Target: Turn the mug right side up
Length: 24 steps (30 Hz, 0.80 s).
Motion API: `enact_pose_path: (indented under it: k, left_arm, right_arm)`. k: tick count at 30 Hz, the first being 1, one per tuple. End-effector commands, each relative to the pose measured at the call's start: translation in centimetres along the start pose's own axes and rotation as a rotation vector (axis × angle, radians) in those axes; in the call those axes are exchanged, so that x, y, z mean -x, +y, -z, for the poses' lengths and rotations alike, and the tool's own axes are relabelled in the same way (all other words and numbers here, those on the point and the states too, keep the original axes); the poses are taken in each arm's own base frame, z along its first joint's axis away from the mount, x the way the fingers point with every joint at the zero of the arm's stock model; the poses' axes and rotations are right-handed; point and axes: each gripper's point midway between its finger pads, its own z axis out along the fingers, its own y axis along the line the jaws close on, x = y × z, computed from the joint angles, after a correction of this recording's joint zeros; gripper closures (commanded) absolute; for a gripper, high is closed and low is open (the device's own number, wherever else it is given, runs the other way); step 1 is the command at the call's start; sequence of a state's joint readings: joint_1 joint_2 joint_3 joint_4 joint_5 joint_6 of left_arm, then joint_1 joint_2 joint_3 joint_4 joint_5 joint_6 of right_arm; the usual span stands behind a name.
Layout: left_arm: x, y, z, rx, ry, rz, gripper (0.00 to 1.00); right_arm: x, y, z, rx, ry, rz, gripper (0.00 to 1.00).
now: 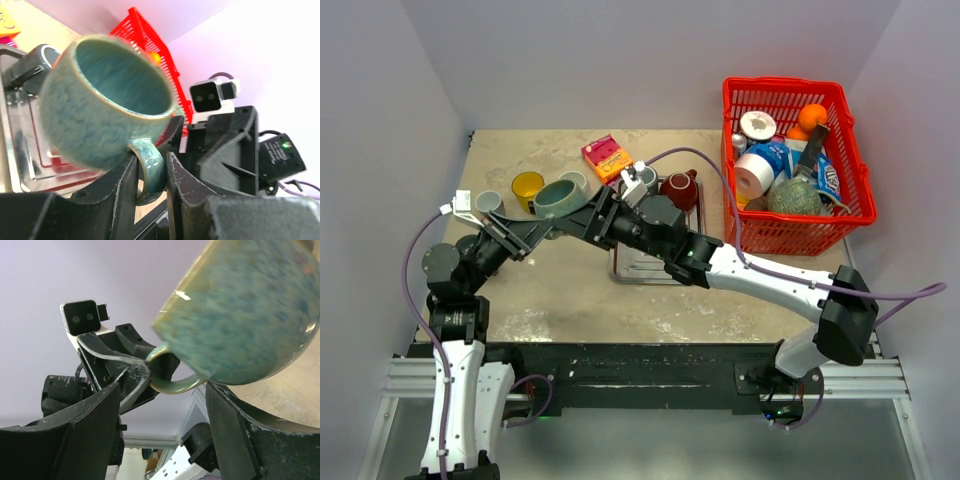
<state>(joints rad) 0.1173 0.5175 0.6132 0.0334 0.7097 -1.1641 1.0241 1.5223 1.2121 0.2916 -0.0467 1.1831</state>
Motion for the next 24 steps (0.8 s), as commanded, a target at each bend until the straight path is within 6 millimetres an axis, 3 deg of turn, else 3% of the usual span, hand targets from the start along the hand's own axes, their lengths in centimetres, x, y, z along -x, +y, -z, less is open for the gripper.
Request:
enact_pose_path:
  k: [1,16,19,24]
  left_arm:
    - [2.4,-3.9,0.5,-0.088,-0.093,-0.183,1.0]
    - [3.3,-1.4,-0.1,0.012,-0.101,-0.377,1.0]
    - [3.8,-0.2,-0.2,0.037,-0.126,-0.45,1.0]
    - [3.8,3.5,-0.6,0.091,-0.157,-0.524,1.0]
  right_arm:
    - [1.2,-0.2,0.9,-0.03,-0.064,0.007,0.27]
    - [1.6,-4.0,2.1,-0.197,-0.111,0.013,0.25]
    - [2.0,-4.6,3.1,-0.229,-0.131,0.027,0.23]
    - [2.5,-5.1,4.9,-0.26,-0.161,0.054,0.2]
